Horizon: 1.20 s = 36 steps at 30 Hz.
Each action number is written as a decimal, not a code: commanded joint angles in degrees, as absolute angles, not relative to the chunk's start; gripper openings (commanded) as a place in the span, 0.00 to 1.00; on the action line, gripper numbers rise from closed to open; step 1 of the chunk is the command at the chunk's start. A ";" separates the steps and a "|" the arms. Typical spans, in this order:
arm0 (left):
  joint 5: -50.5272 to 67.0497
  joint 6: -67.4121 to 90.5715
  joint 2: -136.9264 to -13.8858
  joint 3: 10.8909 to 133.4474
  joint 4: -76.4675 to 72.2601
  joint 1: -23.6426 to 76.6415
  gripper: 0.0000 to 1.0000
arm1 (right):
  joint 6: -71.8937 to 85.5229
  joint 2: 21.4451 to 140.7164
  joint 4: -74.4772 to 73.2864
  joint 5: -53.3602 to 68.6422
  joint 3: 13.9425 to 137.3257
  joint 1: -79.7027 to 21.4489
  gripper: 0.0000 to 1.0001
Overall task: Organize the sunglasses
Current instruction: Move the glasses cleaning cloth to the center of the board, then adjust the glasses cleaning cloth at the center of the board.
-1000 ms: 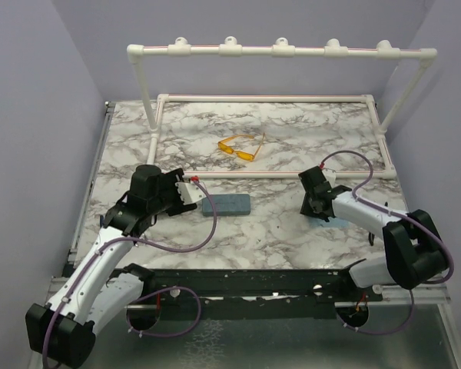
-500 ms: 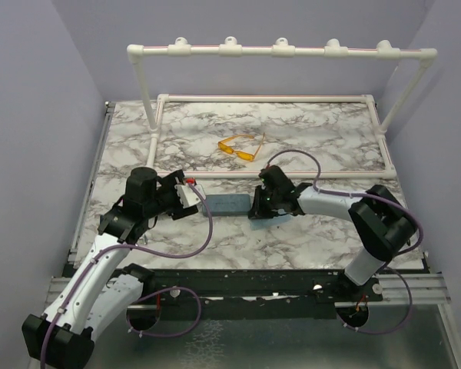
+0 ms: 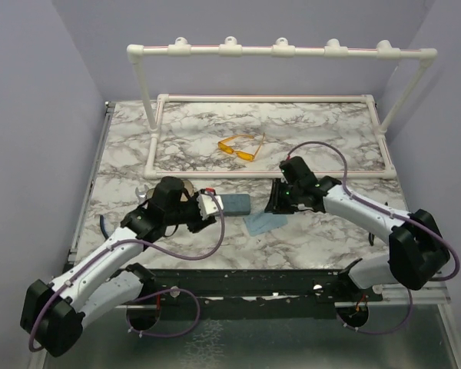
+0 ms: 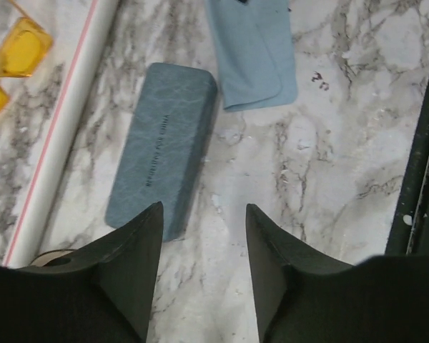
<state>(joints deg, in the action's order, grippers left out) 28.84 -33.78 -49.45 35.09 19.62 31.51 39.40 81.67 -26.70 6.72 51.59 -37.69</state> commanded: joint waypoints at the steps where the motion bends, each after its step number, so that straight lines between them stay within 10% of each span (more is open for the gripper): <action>1: 23.20 -25.59 -54.14 31.38 6.78 39.29 0.47 | 35.64 80.23 -28.27 3.13 45.66 -29.57 0.32; 36: 8.55 -25.45 -78.01 27.50 -21.45 57.30 0.38 | 28.31 88.87 -20.77 12.29 48.40 -23.99 0.12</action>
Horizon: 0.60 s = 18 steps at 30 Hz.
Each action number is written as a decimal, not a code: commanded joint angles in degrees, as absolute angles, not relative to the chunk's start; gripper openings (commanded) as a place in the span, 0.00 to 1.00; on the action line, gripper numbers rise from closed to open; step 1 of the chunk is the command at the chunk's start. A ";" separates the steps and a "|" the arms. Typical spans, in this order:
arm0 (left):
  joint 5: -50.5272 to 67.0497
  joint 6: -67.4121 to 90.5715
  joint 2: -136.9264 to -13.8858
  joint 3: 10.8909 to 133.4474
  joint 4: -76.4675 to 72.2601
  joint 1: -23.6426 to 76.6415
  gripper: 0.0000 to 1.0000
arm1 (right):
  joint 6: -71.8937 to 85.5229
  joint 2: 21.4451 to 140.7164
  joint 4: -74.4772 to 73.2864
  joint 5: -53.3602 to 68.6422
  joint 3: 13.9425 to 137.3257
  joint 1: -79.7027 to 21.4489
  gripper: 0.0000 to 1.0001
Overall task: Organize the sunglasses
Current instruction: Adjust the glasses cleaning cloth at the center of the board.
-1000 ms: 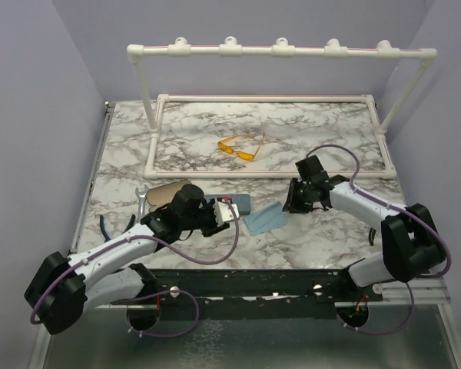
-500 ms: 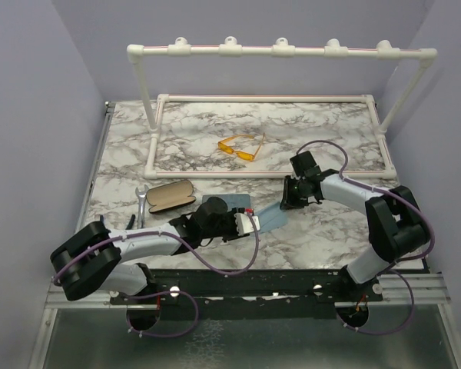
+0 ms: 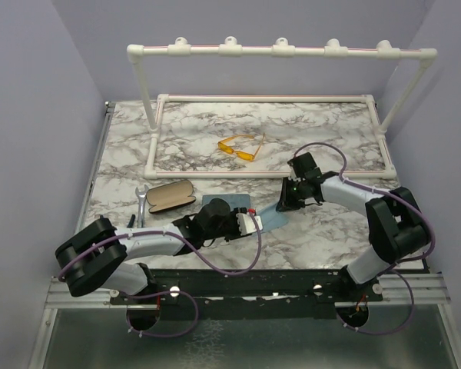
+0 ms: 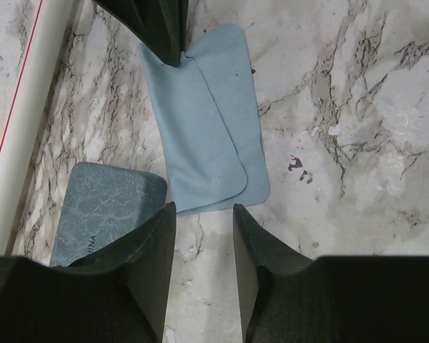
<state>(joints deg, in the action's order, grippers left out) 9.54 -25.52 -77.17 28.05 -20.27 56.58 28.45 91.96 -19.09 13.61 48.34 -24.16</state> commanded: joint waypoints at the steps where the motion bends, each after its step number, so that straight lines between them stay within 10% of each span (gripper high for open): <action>1: 8.66 -25.55 -78.23 27.57 -21.47 57.44 0.38 | 27.99 88.19 -21.55 11.15 48.55 -23.99 0.12; 18: 8.06 -26.43 -80.02 28.48 -21.10 58.95 0.38 | 26.36 87.22 -22.89 4.97 48.23 -23.99 0.34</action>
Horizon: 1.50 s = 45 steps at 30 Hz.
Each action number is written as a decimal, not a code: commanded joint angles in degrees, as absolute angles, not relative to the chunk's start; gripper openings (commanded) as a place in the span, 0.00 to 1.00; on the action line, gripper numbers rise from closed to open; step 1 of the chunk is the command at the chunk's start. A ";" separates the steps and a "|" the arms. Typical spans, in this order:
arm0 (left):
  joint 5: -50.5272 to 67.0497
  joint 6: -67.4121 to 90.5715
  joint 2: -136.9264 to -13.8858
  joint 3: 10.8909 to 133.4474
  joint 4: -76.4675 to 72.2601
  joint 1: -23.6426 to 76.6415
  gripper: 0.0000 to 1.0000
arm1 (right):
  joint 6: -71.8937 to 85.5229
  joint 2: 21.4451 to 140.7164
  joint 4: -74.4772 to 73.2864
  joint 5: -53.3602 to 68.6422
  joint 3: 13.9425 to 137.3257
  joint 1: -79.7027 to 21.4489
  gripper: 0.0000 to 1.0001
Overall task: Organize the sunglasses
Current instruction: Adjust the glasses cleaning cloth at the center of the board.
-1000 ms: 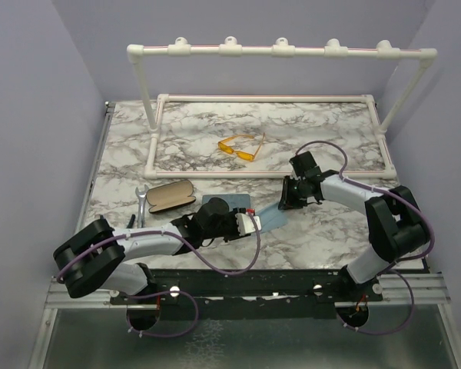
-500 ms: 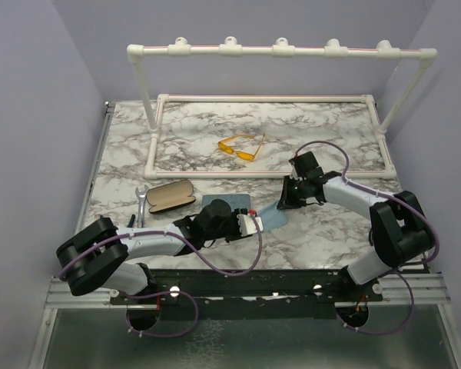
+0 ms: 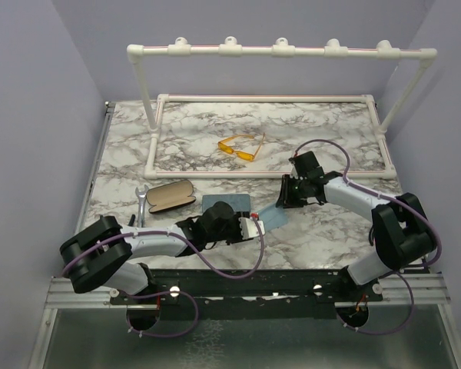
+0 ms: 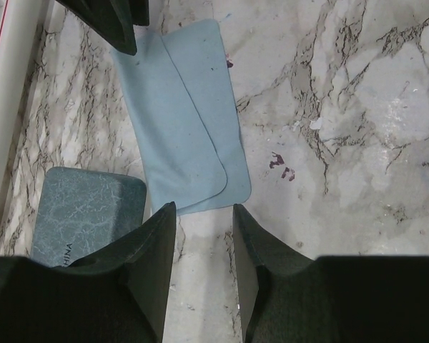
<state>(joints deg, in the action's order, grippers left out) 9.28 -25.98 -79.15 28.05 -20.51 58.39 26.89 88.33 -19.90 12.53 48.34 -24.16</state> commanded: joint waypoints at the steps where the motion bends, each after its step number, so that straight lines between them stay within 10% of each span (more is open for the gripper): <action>1: 8.04 -26.52 -80.06 28.48 -21.16 59.04 0.38 | 26.37 86.86 -23.57 3.07 48.13 -23.99 0.37; 45: 8.08 -36.86 -88.94 32.34 -21.35 59.33 0.39 | 27.85 88.29 -10.53 16.86 43.84 -23.99 0.33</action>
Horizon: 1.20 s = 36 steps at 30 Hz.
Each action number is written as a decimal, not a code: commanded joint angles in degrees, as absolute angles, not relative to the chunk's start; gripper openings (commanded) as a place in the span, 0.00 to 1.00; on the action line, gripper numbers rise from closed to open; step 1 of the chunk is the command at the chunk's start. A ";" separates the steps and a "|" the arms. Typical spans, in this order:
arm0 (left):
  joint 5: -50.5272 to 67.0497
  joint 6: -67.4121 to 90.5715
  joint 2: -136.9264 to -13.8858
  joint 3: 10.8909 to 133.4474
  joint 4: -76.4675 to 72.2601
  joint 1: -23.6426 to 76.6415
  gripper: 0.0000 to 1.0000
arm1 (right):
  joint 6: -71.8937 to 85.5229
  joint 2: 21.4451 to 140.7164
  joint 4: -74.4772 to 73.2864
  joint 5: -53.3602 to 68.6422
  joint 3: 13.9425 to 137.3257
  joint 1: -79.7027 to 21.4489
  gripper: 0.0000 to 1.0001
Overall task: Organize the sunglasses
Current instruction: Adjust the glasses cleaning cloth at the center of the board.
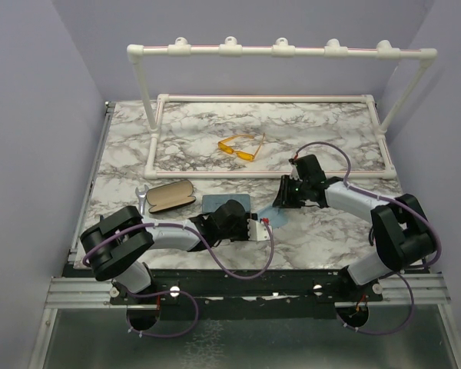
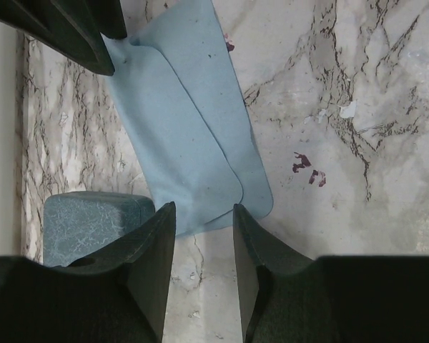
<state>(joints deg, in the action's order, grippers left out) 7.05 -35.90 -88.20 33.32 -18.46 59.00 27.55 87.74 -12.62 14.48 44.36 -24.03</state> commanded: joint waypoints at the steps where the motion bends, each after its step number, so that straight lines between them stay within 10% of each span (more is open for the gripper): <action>1: 8.09 -36.97 -88.98 32.15 -21.58 59.33 0.39 | 27.78 88.71 -10.51 16.92 43.81 -23.99 0.33; 36: 8.44 -37.09 -89.18 33.97 -19.16 59.36 0.44 | 26.21 85.12 -19.79 19.93 47.49 -24.08 0.01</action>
